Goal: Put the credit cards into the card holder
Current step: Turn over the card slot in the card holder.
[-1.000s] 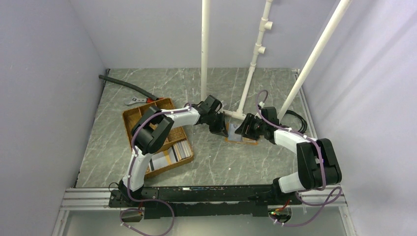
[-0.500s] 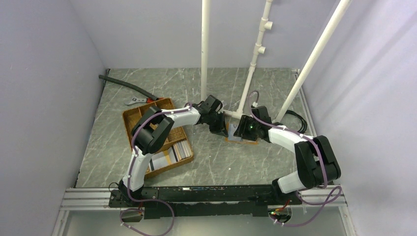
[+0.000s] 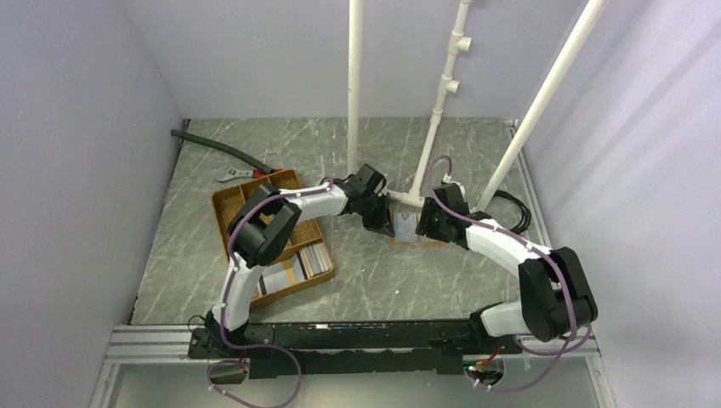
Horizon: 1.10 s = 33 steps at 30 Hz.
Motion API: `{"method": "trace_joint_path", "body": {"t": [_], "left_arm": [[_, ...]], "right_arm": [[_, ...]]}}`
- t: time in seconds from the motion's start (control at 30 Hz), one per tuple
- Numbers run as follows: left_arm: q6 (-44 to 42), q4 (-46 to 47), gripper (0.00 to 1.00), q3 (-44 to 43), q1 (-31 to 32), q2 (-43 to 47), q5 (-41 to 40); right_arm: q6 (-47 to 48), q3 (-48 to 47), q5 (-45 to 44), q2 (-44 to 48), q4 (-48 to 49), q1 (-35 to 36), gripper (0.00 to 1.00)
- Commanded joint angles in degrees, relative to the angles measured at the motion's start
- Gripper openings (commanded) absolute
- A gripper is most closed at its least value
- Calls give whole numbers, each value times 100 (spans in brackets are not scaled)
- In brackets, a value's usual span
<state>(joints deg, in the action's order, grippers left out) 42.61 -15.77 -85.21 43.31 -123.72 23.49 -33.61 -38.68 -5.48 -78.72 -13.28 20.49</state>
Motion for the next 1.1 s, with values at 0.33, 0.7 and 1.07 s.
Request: {"method": "trace_joint_path", "body": {"t": [0.33, 0.7, 1.07], "left_arm": [[-173, 192, 0, 51, -217, 79, 587], [142, 732, 29, 119, -270, 319, 986], [398, 1108, 41, 109, -228, 148, 1022]], "right_arm": [[647, -150, 1251, -249, 799, -142, 10], [540, -168, 833, -667, 757, -163, 0], [170, 102, 932, -893, 764, -387, 0]]}}
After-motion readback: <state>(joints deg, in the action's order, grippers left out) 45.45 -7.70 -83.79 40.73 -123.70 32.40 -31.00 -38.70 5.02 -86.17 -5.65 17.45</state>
